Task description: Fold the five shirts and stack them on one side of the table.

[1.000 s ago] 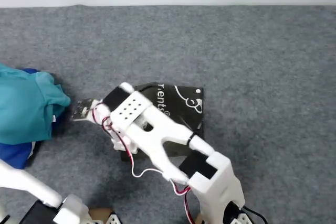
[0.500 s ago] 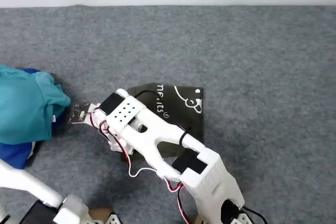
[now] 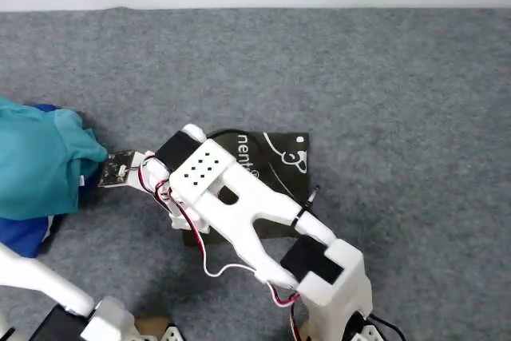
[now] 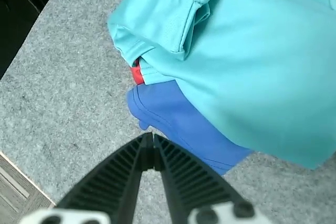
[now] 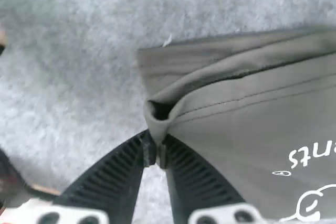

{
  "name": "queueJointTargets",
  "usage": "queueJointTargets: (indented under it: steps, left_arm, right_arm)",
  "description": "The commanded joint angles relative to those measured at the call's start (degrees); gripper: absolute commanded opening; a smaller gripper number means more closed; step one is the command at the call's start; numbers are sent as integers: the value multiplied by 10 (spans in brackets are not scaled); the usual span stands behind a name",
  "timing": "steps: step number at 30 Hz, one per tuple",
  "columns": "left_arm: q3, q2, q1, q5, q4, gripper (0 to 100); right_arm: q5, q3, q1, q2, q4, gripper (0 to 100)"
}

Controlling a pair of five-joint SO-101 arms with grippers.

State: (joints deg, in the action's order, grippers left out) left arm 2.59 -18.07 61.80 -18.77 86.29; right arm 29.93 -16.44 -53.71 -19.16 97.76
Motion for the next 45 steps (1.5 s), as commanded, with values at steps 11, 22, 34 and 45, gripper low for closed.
queueJointTargets:
  steps: [11, 22, 34, 45]
  left_arm:
    - [-1, -13, 3, 2, -11, 6]
    - [-1, -13, 3, 1, -12, 6]
    - [-1, -13, 3, 1, -13, 6]
    - [-1, -12, 2, 1, -14, 6]
  right_arm:
    - [2, -27, -53, -88, -52, 16]
    - [-47, -112, -25, -64, 31, 250]
    - [-52, -173, 90, 53, 51, 247]
    - [-48, -173, 86, -76, 51, 17]
